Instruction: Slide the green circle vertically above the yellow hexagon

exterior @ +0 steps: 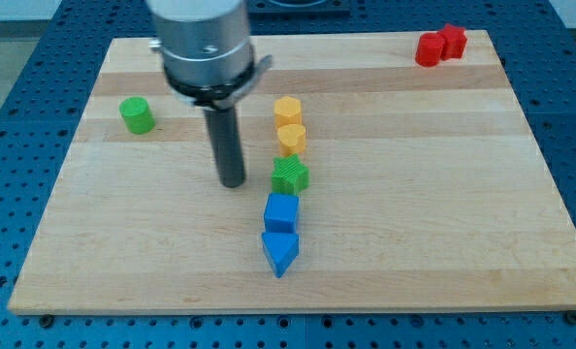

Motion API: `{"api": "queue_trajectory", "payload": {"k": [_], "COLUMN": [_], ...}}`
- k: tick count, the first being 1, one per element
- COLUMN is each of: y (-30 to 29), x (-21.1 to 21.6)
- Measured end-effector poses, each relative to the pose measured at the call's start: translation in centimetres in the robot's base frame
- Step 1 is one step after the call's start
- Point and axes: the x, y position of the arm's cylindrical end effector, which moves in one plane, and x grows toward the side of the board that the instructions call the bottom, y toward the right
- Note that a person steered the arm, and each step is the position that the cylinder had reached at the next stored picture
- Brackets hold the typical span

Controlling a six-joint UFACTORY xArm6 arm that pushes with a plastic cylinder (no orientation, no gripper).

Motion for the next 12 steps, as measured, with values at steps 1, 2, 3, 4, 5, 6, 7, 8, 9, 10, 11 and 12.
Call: {"api": "queue_trajectory", "payload": {"k": [1,2,3,4,5,6,7,8,9,10,11,12], "y": [-5.5,-11.2,-16.8,-20.0,-20.5,-19.6,-17.2,-14.0,-11.3,-9.4,-8.0,-6.4], "x": [0.0,0.0,-0.7,-4.5,-7.1,-8.1,-9.6,-10.5,-10.5,-9.5,-8.2,-8.1]}}
